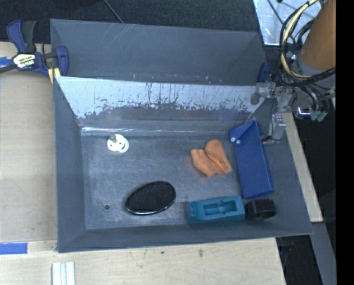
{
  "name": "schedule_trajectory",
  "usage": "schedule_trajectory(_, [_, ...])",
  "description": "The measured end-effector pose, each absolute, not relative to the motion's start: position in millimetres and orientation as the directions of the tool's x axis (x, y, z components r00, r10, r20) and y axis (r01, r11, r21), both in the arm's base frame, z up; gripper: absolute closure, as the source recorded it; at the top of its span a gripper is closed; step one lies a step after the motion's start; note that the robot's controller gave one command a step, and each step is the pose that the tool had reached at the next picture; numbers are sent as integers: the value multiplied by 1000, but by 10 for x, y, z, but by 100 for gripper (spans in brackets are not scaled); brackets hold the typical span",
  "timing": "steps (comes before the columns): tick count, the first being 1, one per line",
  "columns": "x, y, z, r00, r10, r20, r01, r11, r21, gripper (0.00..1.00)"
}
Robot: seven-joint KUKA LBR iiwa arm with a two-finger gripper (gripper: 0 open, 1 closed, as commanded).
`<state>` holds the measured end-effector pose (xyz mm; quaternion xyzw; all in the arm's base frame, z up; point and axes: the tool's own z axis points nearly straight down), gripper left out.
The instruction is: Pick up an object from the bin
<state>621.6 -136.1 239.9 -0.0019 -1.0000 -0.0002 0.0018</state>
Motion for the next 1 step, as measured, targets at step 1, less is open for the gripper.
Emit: schedule_trajectory(1, [6226,-1354,2453,-1000,1,-4,1,1000,-1,0])
